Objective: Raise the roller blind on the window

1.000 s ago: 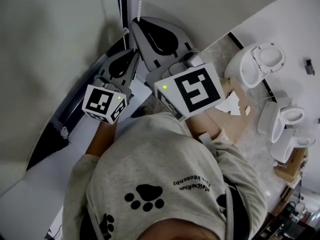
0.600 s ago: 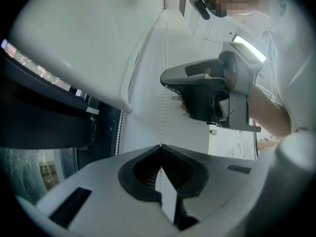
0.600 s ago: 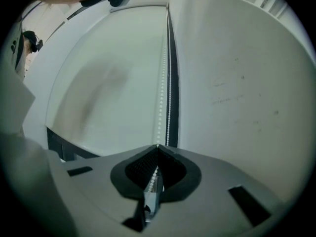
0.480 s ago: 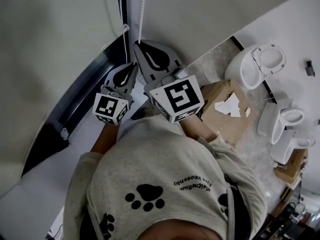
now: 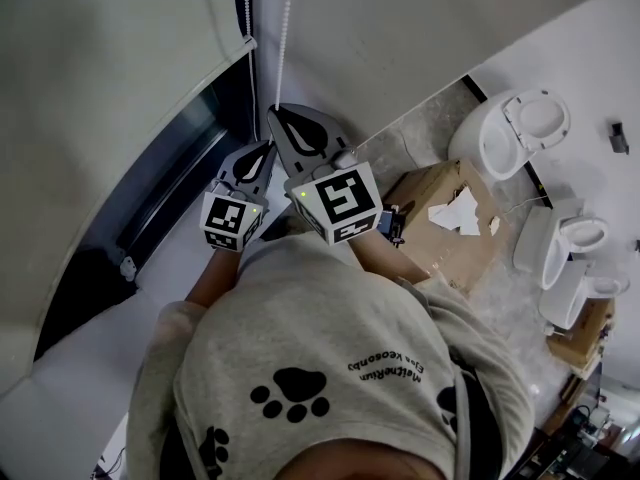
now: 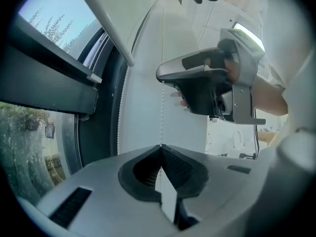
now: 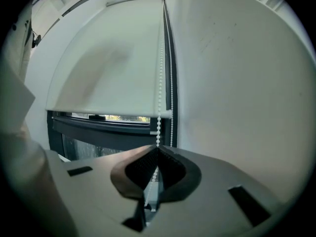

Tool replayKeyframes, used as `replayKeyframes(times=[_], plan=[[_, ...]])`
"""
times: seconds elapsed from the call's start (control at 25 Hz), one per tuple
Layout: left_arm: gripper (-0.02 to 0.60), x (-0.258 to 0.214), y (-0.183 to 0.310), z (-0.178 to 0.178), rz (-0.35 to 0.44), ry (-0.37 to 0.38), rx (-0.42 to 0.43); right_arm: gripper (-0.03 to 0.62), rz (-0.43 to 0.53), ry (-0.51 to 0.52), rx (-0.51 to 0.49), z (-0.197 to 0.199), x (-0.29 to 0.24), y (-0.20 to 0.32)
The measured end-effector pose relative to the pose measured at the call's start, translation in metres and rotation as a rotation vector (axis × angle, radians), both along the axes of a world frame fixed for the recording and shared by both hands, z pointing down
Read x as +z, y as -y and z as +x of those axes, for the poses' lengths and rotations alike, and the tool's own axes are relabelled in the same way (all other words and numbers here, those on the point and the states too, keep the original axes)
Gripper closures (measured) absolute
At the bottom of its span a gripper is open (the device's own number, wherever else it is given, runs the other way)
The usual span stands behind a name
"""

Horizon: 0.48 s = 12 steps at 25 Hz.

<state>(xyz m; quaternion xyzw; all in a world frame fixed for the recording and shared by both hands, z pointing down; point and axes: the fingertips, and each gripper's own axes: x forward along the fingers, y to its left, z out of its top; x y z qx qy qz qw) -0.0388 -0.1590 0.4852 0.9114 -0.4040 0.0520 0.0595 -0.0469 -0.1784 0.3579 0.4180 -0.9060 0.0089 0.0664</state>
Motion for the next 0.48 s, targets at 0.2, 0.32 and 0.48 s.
replayKeyframes(times=[0.2,0.32,0.48], plan=[[0.572,0.028,-0.003,-0.001,-0.064,0.016,-0.014,0.585,-0.031,-0.020,0.005,0.001,0.029,-0.002],[0.571,0.035,-0.006,-0.001,-0.084,0.019,-0.005,0.585,-0.037,-0.016,0.003,0.001,0.035,-0.004],[0.439,0.029,-0.005,0.002,-0.094,-0.004,0.042,0.585,-0.035,-0.012,0.004,0.001,0.035,-0.003]])
